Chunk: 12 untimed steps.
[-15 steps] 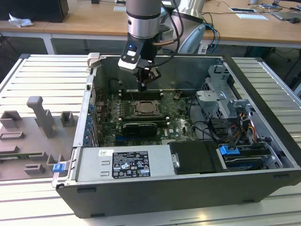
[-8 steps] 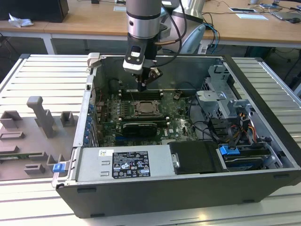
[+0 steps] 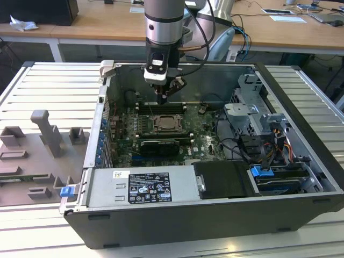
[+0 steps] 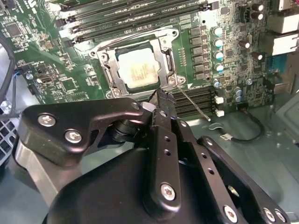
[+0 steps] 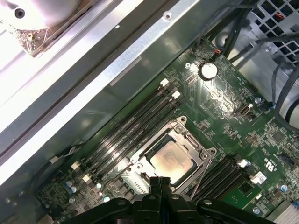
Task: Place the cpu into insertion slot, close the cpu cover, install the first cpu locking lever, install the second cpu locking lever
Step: 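Install the first cpu locking lever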
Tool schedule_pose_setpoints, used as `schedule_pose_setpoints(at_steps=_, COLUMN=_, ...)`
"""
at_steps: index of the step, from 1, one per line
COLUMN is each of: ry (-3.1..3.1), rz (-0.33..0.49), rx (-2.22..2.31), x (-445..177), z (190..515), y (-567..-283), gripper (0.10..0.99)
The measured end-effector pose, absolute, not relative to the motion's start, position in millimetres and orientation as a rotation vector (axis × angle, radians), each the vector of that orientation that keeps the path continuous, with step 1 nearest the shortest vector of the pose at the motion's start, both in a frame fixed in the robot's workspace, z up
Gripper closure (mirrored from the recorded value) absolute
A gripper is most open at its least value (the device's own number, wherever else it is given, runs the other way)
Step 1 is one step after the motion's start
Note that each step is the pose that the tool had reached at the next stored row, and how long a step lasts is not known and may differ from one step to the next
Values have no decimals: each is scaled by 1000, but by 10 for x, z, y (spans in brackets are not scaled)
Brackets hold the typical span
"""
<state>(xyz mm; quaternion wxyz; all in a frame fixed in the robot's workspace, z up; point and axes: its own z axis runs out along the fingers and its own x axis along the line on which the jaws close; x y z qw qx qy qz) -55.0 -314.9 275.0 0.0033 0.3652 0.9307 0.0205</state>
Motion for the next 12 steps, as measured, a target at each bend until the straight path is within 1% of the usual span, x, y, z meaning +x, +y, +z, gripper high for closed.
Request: schedule_pose_setpoints(at_steps=12, ry=2967, rz=65, rx=1017, x=-550, z=2745, y=-3149, gripper=980)
